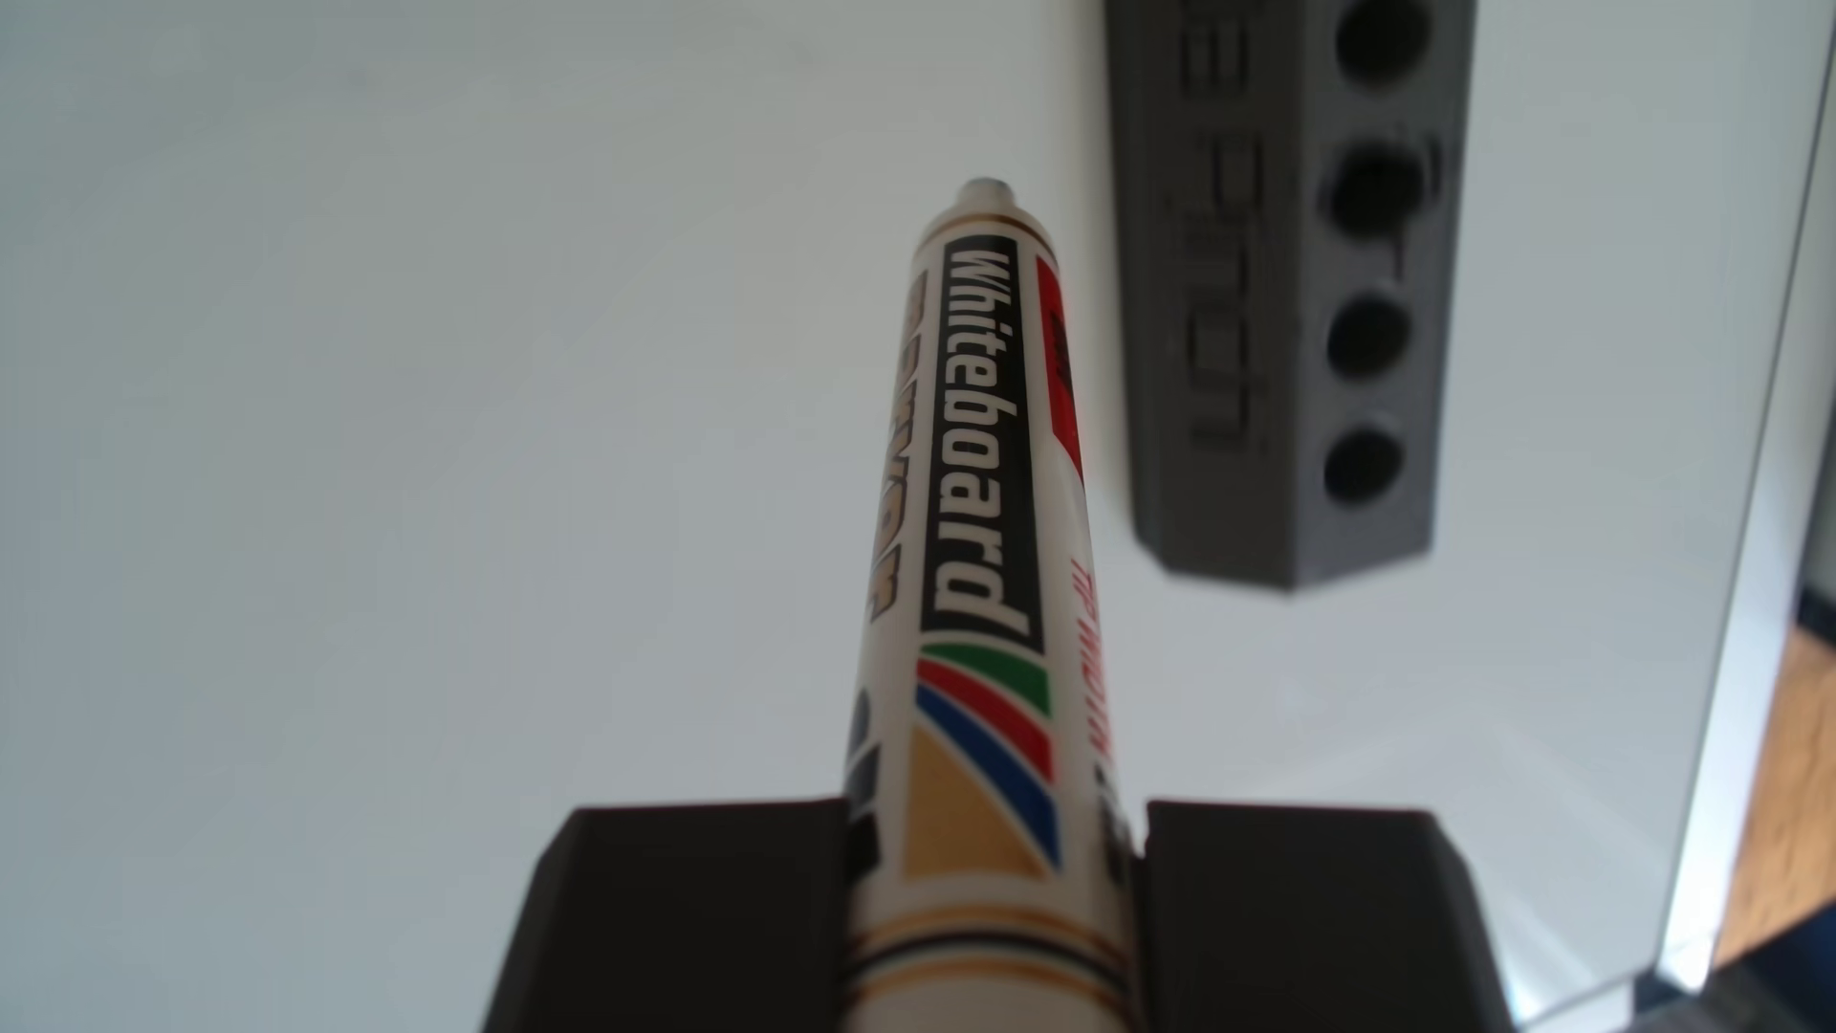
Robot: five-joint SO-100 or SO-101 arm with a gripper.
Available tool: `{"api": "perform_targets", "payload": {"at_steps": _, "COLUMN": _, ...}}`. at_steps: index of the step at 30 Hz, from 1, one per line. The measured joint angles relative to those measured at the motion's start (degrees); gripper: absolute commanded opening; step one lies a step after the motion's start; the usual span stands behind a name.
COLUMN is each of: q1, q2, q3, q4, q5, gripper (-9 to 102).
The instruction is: Draw a face
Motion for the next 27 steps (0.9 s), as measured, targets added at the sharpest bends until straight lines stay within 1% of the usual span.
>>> {"api": "perform_targets", "payload": {"at_steps": 9, "q1": 2.2, "q2": -4.7, "q3": 0.2, "q4": -0.3, "q5": 0.0, "gripper": -1}}
{"api": "perform_targets", "payload": {"at_steps": 15, "q1": 2.5, "q2": -7.6, "q3": 0.2, "q4": -4.0, "q5": 0.2, "gripper": -1}}
{"api": "perform_targets", "payload": {"at_steps": 27, "q1": 3.7, "q2": -9.1, "q3": 0.2, "q4": -4.0, "q5": 0.2, "gripper": -1}}
